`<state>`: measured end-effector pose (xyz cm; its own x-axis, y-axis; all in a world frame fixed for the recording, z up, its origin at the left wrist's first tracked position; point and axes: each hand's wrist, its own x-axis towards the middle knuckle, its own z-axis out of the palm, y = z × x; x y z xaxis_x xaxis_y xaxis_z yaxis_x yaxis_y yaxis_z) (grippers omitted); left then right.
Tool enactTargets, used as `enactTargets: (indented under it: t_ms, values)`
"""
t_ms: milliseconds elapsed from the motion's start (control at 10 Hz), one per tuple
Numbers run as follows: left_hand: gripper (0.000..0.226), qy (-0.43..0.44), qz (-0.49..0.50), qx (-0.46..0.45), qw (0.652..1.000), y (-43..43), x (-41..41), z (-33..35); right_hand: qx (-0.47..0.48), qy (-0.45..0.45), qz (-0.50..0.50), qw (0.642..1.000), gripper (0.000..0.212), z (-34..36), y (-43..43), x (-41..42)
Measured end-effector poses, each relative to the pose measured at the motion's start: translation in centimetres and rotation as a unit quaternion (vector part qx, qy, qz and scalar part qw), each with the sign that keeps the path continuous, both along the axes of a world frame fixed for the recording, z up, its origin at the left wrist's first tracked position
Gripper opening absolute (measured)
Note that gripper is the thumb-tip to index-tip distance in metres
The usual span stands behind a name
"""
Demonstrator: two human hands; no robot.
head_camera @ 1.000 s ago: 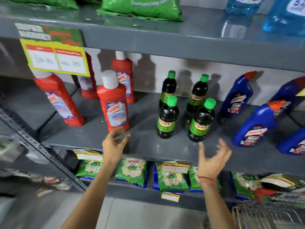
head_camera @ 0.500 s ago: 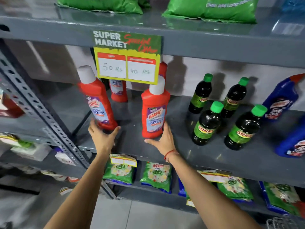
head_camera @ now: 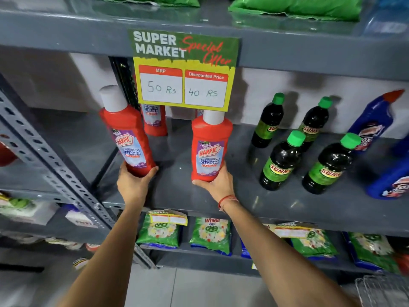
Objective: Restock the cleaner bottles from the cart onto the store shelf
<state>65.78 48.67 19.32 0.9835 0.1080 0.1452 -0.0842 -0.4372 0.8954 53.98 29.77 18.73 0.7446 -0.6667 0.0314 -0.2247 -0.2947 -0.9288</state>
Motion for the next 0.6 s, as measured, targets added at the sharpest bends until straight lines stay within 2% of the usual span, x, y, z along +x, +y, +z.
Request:
enactTargets:
  t_ms: [300,500,600]
  values:
    - [0.082,0.011,0.001,0.006,1.0,-0.2,0.0,0.1,0.005,0.005,-0.027,1.0,0.079,0.2,1.0,0.2]
    - [0.081,0.026,-0.014,0.0,1.0,-0.1,-0.2,0.5,0.003,0.017,-0.005,1.0,0.08,0.4,0.8,0.0]
    - [0.081,0.02,-0.03,-0.003,0.999,0.1,-0.8,0.8,0.004,0.008,0.005,1.0,0.072,0.8,0.5,-1.1]
